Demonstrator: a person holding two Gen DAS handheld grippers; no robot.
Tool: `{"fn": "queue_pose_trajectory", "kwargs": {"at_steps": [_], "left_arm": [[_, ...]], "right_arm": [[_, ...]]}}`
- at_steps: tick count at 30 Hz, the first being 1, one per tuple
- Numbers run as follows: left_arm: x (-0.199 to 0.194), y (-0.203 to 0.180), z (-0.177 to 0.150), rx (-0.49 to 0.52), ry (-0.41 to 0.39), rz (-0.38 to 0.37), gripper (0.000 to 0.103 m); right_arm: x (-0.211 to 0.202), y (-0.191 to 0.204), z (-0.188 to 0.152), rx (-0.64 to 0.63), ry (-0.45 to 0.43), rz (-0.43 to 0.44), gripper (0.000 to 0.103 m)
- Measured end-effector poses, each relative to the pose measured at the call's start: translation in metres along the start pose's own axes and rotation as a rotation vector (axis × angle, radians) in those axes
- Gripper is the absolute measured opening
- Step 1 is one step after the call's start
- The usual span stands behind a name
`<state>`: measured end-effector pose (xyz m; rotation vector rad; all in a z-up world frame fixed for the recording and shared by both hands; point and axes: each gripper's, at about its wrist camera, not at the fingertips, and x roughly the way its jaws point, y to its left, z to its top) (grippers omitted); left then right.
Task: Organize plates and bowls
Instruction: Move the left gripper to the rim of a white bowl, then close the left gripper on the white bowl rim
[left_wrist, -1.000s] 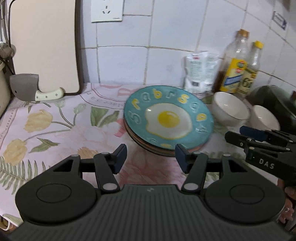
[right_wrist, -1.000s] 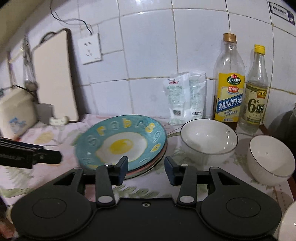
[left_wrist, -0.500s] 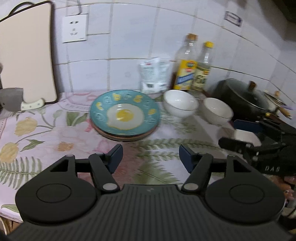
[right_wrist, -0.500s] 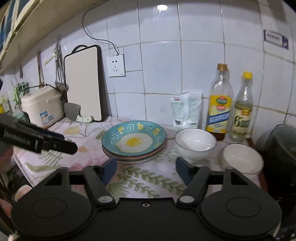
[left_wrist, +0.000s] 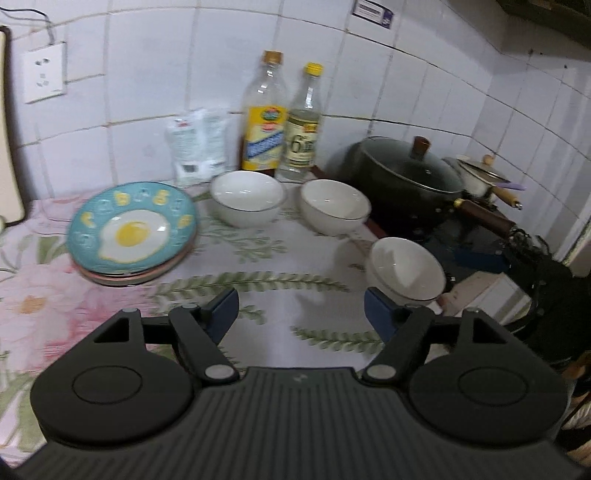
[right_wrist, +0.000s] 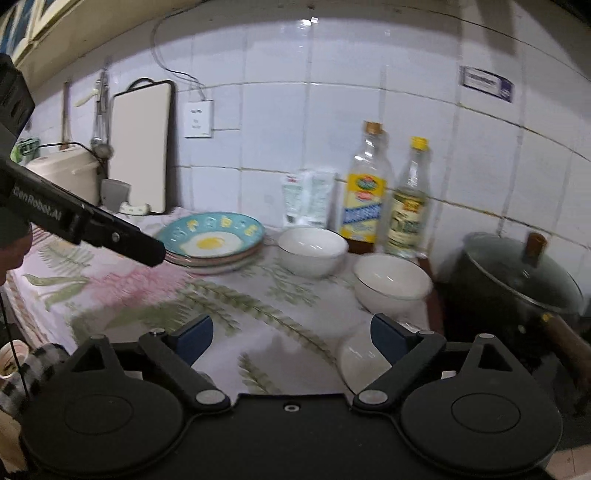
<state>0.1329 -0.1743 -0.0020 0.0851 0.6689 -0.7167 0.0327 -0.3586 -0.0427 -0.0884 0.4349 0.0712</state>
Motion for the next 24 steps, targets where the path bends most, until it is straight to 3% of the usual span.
{"fn": "queue_pose_trajectory", "kwargs": {"at_steps": [13, 24], "left_arm": [[0.089, -0.024, 0.000, -0.051, 0.067, -0.115, 0.075], [0.156, -0.038, 0.004, -0.104, 0.068, -0.142, 0.073]], "right_arm": [[0.014, -0.051, -0.054, 0.102, 0.060, -0.118, 0.095], [0.058, -0.074, -0.081, 0.159, 0.117, -0.124, 0.095]]}}
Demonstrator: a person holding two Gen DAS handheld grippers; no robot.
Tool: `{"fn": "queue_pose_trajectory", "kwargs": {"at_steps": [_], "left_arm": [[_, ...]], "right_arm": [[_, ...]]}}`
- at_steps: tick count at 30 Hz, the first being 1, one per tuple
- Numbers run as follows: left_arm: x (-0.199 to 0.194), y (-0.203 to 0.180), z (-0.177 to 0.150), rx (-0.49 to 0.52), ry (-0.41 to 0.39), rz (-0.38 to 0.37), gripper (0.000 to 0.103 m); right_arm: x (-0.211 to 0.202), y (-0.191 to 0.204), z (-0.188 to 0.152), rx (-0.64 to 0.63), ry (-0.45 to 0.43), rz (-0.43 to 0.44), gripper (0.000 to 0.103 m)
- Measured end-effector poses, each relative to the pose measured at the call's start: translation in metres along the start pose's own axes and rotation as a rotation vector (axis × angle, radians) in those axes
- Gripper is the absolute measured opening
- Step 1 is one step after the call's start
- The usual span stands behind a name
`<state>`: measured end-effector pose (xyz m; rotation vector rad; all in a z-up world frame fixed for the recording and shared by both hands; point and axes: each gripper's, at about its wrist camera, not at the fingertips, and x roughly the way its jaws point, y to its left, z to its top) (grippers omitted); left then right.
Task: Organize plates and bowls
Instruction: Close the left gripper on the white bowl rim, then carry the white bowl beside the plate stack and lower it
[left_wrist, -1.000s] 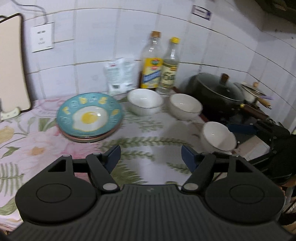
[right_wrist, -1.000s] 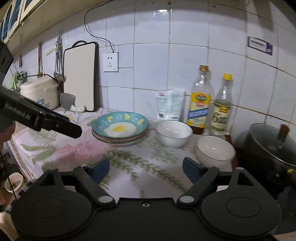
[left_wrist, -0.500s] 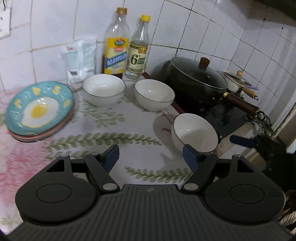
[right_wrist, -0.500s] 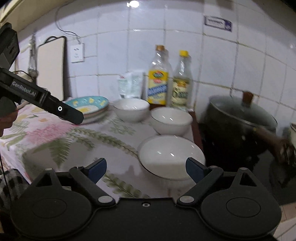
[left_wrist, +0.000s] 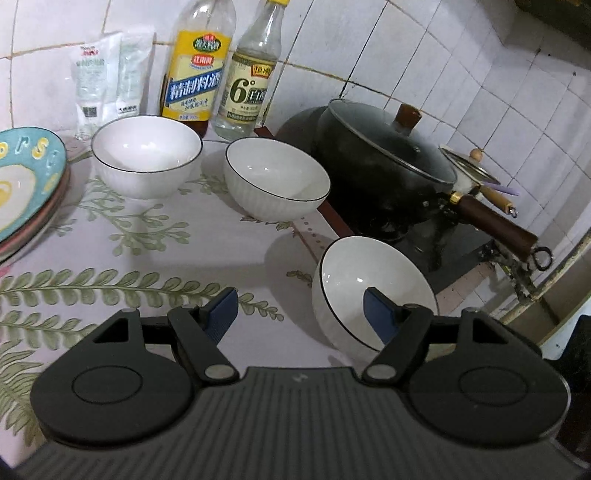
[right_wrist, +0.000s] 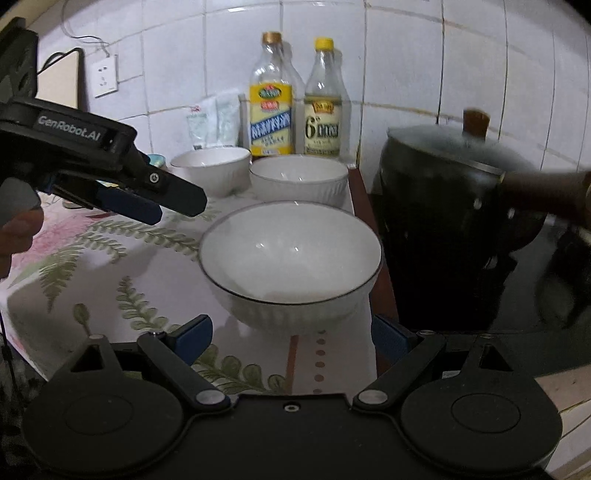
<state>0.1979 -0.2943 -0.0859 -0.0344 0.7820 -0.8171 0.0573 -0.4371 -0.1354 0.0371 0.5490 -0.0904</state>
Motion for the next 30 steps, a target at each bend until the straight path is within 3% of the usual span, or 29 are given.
{"fn": "queue_pose_trajectory", "kwargs": {"at_steps": [4, 9, 17, 19, 30], "left_arm": [[0.017, -0.003, -0.002, -0.017, 0.021, -0.019, 0.068], [0.031, -0.006, -0.003, -0.025, 0.036, -0.030, 0.052], [0.038, -0.007, -0.005, -0.024, 0.032, -0.055, 0.025], [0.039, -0.006, -0.006, -0.035, 0.032, -0.085, 0.022], [0.030, -0.006, -0.009, -0.025, 0.014, -0.057, 0.017]], "right_arm": [[0.021, -0.009, -0.005, 0.034, -0.010, 0.011, 0.095], [0.029, 0.000, -0.012, -0.056, -0.069, 0.029, 0.096], [0.034, 0.000, -0.012, -0.058, -0.114, 0.037, 0.096], [0.034, -0.002, -0.012, -0.044, -0.127, 0.041, 0.096], [0.032, 0.002, -0.009, -0.021, -0.138, 0.054, 0.097]]}}
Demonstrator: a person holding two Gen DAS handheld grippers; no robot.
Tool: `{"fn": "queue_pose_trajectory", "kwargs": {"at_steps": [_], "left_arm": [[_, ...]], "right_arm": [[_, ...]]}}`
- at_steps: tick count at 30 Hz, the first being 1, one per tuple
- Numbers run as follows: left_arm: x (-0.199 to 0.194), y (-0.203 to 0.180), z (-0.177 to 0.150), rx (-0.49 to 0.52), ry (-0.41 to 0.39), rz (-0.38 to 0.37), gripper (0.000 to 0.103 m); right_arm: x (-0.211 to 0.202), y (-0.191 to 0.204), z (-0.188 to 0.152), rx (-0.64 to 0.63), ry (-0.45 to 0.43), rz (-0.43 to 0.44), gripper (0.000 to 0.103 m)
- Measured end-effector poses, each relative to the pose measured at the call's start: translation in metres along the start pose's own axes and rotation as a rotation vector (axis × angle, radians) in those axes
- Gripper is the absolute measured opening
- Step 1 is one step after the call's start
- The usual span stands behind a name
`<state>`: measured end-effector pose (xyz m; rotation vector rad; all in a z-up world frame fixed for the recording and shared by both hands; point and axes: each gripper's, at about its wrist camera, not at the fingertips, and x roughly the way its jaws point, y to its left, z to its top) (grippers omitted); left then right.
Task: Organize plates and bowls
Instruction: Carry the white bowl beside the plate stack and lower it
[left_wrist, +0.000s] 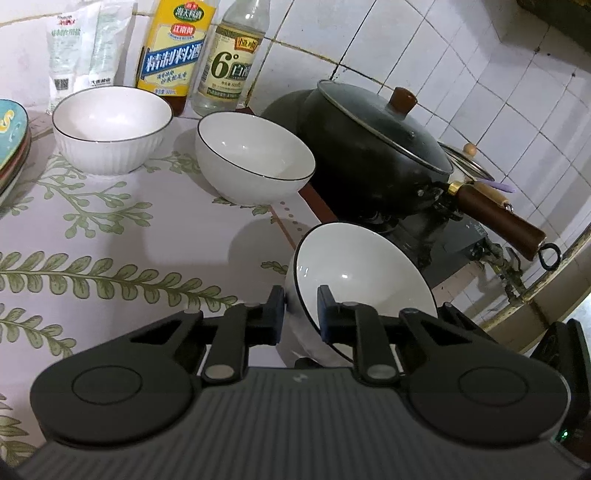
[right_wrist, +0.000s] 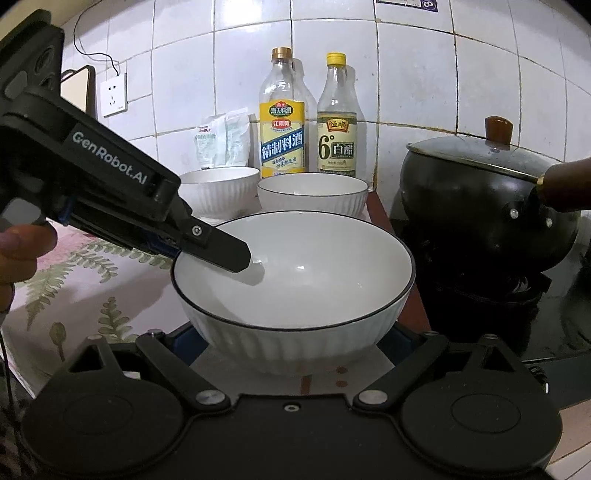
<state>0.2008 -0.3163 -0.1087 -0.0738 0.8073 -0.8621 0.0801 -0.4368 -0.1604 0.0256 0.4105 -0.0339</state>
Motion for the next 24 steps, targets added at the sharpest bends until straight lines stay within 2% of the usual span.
{"fn": "queue_pose_trajectory", "kwargs": {"at_steps": [14, 24], "left_arm": [[-0.065, 0.008, 0.005, 0.026, -0.056, 0.091, 0.017], [-0.116, 0.044, 0.013, -0.024, -0.112, 0.193, 0.017]], "right_arm": [[-0.014, 0.050, 0.030, -0.074, -0.049, 0.051, 0.097], [0.005, 0.103, 0.062, -0.122, -0.051, 0.137, 0.097]]}}
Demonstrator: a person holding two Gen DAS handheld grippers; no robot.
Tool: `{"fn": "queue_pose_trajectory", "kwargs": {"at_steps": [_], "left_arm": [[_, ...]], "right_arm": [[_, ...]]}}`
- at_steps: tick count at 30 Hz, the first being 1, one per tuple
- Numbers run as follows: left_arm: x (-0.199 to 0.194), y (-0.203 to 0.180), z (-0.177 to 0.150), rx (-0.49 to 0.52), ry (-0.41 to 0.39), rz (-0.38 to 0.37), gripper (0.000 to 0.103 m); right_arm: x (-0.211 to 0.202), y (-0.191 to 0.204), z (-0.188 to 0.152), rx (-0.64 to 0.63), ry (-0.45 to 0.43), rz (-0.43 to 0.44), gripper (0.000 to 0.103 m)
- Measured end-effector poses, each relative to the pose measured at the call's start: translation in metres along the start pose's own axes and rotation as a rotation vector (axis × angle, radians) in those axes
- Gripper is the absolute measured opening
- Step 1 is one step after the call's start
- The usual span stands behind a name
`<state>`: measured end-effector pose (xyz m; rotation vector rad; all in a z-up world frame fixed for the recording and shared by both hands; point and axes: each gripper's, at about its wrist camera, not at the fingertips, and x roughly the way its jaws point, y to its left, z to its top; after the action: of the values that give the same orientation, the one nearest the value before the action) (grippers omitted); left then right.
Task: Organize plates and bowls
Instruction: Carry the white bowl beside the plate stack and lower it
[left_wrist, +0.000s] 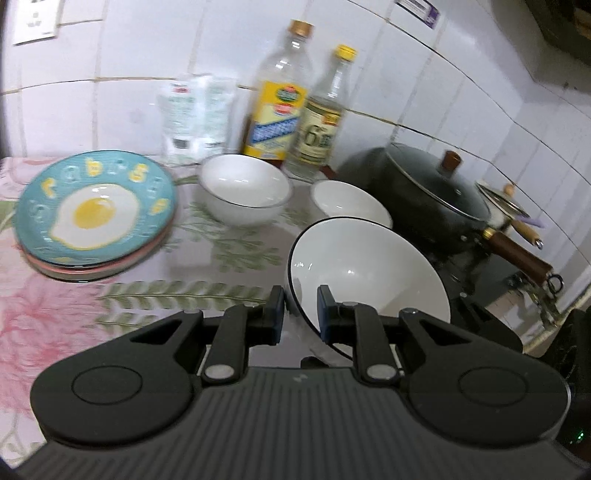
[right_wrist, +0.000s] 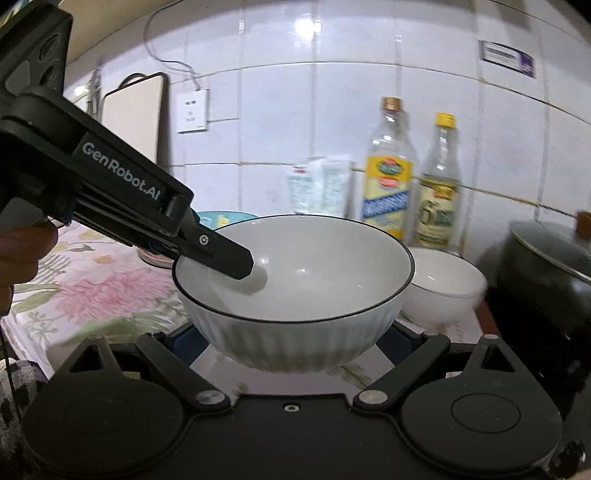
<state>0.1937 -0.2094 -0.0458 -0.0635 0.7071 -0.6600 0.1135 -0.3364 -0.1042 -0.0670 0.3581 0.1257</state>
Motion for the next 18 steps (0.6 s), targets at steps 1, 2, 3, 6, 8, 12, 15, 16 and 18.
{"fn": "queue_pose_trajectory", "kwargs": {"at_steps": [1, 2, 3, 6, 8, 12, 15, 16, 18], "left_arm": [[-0.002, 0.005, 0.001, -0.006, -0.002, 0.008, 0.017], [-0.003, 0.010, 0.002, -0.013, -0.004, 0.016, 0.017], [-0.005, 0.014, 0.003, -0.021, -0.005, 0.024, 0.017], [-0.005, 0.025, 0.005, -0.044, -0.001, 0.045, 0.018], [-0.002, 0.031, 0.007, -0.050, 0.004, 0.053, 0.018], [0.007, 0.046, 0.009, -0.080, 0.011, 0.054, 0.018], [0.017, 0.054, 0.010, -0.091, 0.016, 0.061, 0.018], [0.020, 0.057, 0.011, -0.096, 0.019, 0.062, 0.018], [0.027, 0.064, 0.011, -0.109, 0.026, 0.063, 0.018]], "right_arm": [[0.003, 0.004, 0.002, -0.004, 0.002, 0.007, 0.097], [0.007, 0.007, 0.005, -0.007, 0.006, 0.015, 0.097], [0.011, 0.010, 0.007, -0.010, 0.012, 0.024, 0.097], [0.021, 0.018, 0.012, -0.010, 0.033, 0.045, 0.098], [0.027, 0.021, 0.015, -0.015, 0.044, 0.053, 0.098], [0.043, 0.021, 0.021, -0.036, 0.073, 0.063, 0.098], [0.057, 0.021, 0.024, -0.069, 0.096, 0.071, 0.098], [0.061, 0.021, 0.024, -0.076, 0.103, 0.075, 0.098], [0.069, 0.022, 0.023, -0.080, 0.118, 0.082, 0.098]]}}
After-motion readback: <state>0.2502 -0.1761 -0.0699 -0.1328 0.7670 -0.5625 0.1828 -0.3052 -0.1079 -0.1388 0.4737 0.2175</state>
